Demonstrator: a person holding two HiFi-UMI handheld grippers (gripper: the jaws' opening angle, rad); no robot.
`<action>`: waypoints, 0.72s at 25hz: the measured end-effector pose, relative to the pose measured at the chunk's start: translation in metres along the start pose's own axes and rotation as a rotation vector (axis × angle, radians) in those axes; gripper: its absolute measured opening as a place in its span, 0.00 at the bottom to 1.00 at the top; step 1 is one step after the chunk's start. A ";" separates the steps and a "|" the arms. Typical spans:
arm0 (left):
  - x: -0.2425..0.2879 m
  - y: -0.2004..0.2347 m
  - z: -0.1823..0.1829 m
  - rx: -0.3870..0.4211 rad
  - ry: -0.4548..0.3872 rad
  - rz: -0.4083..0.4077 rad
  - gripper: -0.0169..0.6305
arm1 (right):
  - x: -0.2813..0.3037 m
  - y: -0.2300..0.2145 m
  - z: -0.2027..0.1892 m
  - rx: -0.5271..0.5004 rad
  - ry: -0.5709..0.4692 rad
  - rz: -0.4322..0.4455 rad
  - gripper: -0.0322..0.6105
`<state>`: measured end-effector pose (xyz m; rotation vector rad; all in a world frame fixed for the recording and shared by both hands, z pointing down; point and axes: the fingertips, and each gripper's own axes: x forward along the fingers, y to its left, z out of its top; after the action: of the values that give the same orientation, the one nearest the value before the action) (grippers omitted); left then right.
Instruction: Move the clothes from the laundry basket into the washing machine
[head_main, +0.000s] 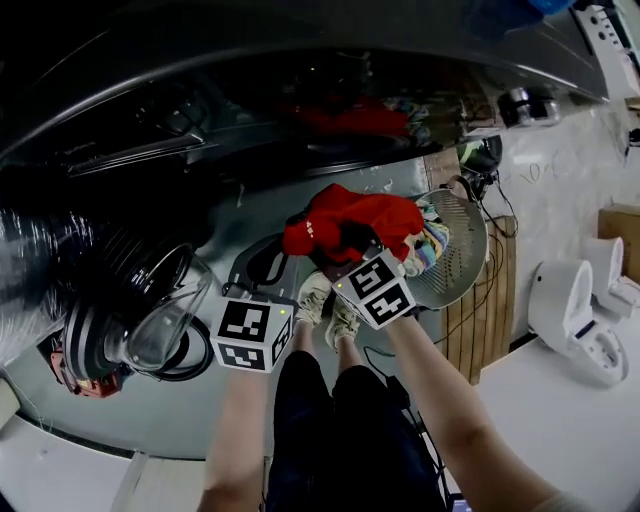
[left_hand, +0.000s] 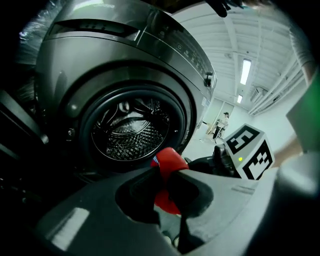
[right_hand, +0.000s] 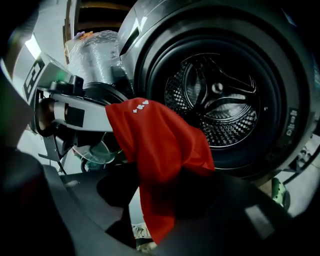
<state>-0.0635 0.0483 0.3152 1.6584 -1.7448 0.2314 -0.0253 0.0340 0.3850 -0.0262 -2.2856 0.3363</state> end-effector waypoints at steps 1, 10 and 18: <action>-0.001 0.004 -0.001 -0.017 -0.015 0.008 0.09 | 0.002 0.003 0.003 -0.004 0.005 -0.006 0.38; 0.008 0.025 -0.015 -0.168 -0.167 0.076 0.29 | 0.007 -0.032 0.018 0.027 -0.111 -0.149 0.23; 0.023 0.038 -0.048 -0.240 -0.211 0.098 0.32 | 0.031 -0.063 0.073 0.042 -0.337 -0.194 0.23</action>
<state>-0.0799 0.0638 0.3763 1.4674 -1.9285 -0.1100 -0.0940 -0.0395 0.3770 0.2916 -2.5864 0.3046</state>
